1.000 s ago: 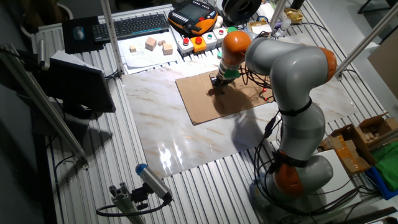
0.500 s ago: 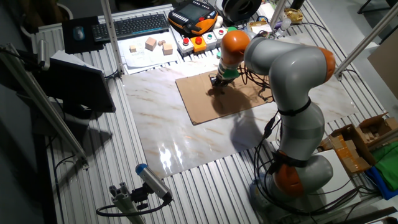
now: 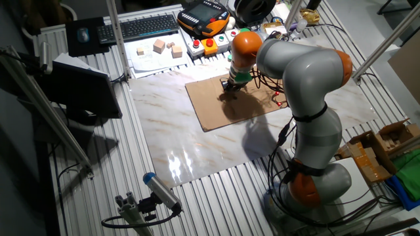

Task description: Hold a small block with the gripper and sweep it from left to right on the table

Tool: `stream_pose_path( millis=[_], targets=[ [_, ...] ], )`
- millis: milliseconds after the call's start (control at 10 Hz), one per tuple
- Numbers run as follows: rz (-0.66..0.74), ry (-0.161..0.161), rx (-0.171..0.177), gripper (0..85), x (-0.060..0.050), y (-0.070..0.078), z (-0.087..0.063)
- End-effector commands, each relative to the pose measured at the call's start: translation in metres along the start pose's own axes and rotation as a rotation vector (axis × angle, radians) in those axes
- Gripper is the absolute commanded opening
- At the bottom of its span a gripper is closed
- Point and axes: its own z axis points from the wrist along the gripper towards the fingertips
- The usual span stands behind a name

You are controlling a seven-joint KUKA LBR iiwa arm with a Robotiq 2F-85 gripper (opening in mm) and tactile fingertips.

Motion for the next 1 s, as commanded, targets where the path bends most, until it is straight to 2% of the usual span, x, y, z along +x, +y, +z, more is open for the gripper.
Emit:
stream_pose_path(
  millis=[0, 300, 900],
  targets=[
    [-0.007, 0.000, -0.003, 0.7, 0.000, 0.000, 0.000],
    [-0.019, 0.001, -0.012, 0.7, 0.000, 0.000, 0.000],
    [-0.015, -0.003, -0.031, 0.7, -0.001, 0.010, 0.001]
  ],
)
